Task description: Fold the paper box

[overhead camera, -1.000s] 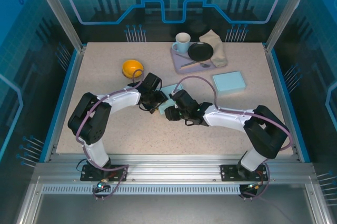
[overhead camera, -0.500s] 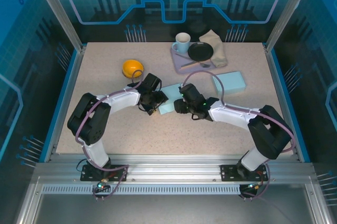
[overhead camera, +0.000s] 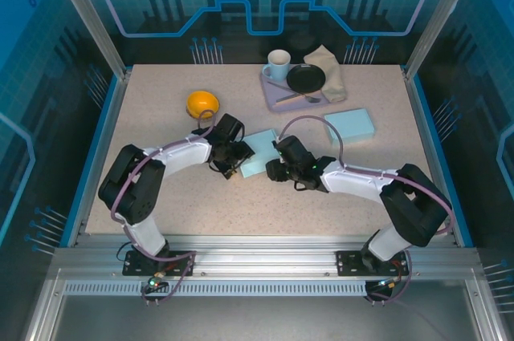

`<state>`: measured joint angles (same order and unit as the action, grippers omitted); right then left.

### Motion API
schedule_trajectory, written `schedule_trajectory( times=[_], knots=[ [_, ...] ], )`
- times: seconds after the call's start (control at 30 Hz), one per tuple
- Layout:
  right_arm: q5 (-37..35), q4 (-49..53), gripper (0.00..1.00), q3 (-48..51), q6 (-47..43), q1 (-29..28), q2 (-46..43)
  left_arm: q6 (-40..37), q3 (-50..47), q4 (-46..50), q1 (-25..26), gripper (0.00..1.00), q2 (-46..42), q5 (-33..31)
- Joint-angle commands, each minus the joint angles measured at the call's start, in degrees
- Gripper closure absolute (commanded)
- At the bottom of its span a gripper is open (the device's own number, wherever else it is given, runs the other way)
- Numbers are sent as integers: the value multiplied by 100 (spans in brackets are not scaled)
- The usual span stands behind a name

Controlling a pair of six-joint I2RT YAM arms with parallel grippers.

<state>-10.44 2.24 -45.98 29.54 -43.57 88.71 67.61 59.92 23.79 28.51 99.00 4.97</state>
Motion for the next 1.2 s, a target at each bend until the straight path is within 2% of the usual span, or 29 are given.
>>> schedule_trajectory(
  times=[0.0,0.07,0.23,0.4,0.57,0.8,0.97,1.17],
  knots=[
    [-50,-95,57,91,-41,-42,-250,-18,0,707,69,26,-301,-34],
    [-90,-4,57,89,-75,-47,-304,-143,138,902,79,22,-411,-177],
    [-173,173,57,124,-73,9,-459,-457,269,1005,81,21,-638,-313],
    [-134,498,59,90,210,40,-589,-1508,730,1017,50,22,-719,-441],
    [37,439,64,330,760,41,-723,-2755,1321,682,-146,25,-322,-350],
    [233,303,66,456,1018,49,-609,-3808,2125,472,-528,26,750,79],
    [285,255,66,496,1028,43,-579,-4155,2381,319,-787,26,1227,491],
    [315,131,66,445,1019,161,-345,-4023,2162,34,-918,26,1403,838]
  ],
)
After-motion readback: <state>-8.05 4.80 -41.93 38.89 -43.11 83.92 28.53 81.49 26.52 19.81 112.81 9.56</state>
